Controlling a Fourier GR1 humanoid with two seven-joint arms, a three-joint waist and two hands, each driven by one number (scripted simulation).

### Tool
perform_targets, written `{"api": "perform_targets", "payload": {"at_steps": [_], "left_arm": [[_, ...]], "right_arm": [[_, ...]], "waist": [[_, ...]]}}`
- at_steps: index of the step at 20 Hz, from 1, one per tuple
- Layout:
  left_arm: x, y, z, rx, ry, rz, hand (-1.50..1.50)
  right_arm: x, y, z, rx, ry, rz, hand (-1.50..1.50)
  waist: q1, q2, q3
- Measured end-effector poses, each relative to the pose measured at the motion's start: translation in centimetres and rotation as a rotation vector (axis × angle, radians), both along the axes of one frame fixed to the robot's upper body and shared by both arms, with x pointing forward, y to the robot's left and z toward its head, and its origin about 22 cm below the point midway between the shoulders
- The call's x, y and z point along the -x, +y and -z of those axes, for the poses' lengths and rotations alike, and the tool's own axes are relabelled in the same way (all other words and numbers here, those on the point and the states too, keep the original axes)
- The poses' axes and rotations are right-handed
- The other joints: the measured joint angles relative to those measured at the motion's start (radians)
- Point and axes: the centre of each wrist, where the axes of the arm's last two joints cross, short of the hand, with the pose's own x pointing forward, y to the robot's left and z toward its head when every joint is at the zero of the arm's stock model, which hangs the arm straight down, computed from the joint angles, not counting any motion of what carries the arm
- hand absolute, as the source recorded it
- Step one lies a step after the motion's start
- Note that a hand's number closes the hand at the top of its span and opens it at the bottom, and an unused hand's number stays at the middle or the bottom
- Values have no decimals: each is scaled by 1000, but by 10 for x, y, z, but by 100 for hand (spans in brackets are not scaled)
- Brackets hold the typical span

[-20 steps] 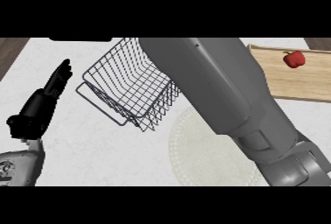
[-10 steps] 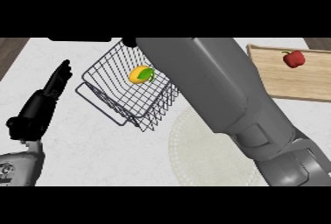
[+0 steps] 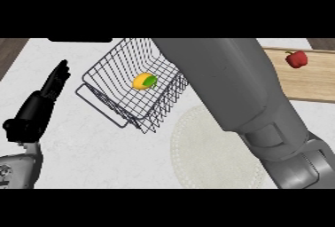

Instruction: Pick the lemon from the placemat and place it in the basket

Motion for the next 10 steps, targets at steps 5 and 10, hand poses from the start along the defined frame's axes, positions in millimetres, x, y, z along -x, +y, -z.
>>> {"api": "perform_targets", "payload": {"at_steps": [5,10], "left_arm": [[2,6,1,-1,11,-16,0],[7,10,7,-3,17,-37,0]], "right_arm": [[-4,-27,-7,-164,-153,144,-150],[-9,-79,-3,-260,-250,274,-150]], "waist": [[-18,-6,1],[-42,-12,2]]}}
